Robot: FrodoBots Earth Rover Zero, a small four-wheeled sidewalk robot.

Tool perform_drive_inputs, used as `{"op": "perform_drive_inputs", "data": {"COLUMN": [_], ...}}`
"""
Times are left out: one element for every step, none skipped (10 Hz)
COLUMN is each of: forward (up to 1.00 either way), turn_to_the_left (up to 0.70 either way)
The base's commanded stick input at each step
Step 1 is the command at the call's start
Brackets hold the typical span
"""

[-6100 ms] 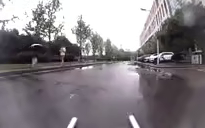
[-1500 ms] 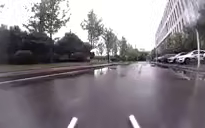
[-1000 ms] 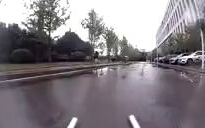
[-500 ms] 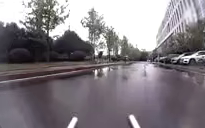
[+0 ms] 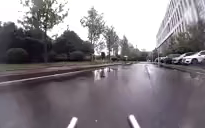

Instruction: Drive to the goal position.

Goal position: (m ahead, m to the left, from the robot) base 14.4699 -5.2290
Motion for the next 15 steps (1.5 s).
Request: {"op": "perform_drive_inputs", "data": {"forward": [0.7,0.7,0.7,0.7,0.7,0.7,0.7,0.7,0.7,0.7,0.7,0.7,0.7,0.7,0.7], "turn_to_the_left": [0.0,0.0,0.0,0.0,0.0,0.0,0.0,0.0,0.0,0.0,-0.05,-0.14,-0.14,-0.14,-0.14]}}
